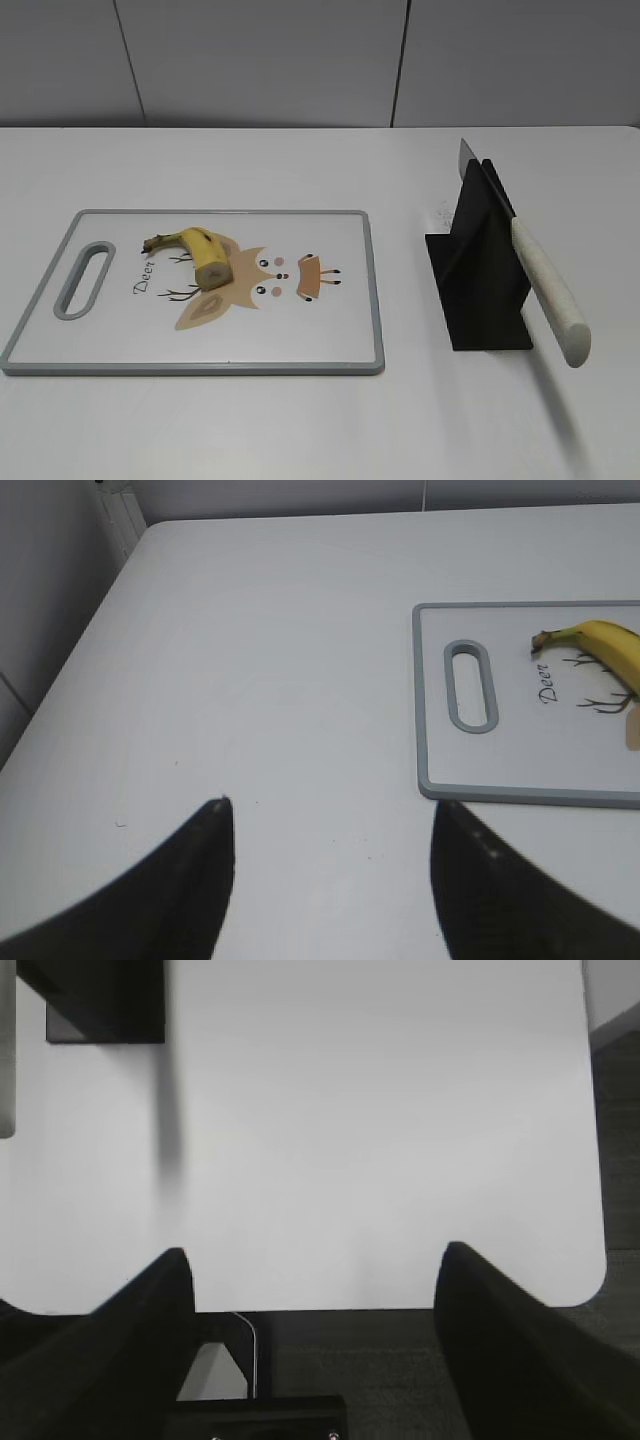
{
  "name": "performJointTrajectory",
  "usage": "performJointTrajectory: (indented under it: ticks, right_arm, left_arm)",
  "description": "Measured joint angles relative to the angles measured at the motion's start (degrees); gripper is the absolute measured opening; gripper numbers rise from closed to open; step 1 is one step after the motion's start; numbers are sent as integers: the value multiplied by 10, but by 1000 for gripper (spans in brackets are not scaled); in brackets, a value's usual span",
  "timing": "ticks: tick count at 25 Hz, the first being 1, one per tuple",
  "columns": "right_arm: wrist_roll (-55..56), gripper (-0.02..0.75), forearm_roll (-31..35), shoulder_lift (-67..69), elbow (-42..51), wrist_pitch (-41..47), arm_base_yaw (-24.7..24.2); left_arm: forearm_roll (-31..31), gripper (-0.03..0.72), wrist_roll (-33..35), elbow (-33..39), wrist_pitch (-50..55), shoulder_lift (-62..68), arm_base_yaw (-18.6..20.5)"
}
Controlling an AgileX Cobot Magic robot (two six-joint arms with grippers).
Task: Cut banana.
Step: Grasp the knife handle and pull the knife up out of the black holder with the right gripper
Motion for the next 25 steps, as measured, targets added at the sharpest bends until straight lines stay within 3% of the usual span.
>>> performJointTrajectory:
  ticks: [6, 10, 15, 21, 25]
  right_arm:
    - [28, 573, -24, 110, -36, 1, 120]
    - [39, 573, -24, 170, -68, 1, 169]
    - [87, 573, -11, 229, -109, 1, 183]
    - [93, 573, 48, 308, -159, 0, 186]
    - [90, 573, 47, 369, -192, 0, 221]
  left_arm:
    - [0, 589, 0, 0, 0, 0, 0]
    - [0, 589, 0, 0, 0, 0, 0]
    - [0, 589, 0, 0, 0, 0, 0]
    - [0, 589, 0, 0, 0, 0, 0]
    - [0, 589, 0, 0, 0, 0, 0]
